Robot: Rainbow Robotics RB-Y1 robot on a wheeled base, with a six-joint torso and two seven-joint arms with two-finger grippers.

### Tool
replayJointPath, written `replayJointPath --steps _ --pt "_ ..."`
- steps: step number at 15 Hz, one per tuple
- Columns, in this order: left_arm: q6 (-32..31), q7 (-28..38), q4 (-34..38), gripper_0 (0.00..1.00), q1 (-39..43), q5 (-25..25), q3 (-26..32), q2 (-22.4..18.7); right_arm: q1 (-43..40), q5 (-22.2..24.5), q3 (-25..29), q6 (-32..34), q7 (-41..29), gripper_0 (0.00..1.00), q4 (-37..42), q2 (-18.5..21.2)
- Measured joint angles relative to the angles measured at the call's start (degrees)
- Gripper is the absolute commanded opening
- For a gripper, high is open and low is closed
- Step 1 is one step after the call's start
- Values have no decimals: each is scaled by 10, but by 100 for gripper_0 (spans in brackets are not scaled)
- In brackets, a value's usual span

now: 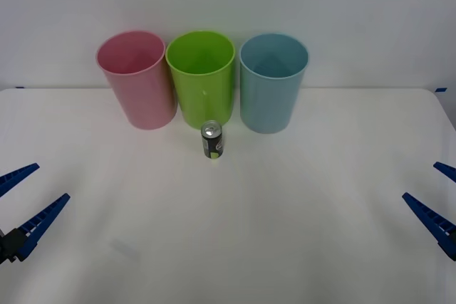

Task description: Grasp the object on the table and drop it into the matching bin: aluminum can to the light blue bin, PET bottle to the pink bin.

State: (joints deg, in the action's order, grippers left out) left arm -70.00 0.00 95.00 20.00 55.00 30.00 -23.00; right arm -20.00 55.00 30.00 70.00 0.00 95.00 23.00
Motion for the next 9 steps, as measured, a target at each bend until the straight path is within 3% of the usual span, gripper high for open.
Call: replayJointPath --steps 9 --pt "0 0 0 100 0 0 0 0 -17 12 -14 -8 5 100 2 -2"
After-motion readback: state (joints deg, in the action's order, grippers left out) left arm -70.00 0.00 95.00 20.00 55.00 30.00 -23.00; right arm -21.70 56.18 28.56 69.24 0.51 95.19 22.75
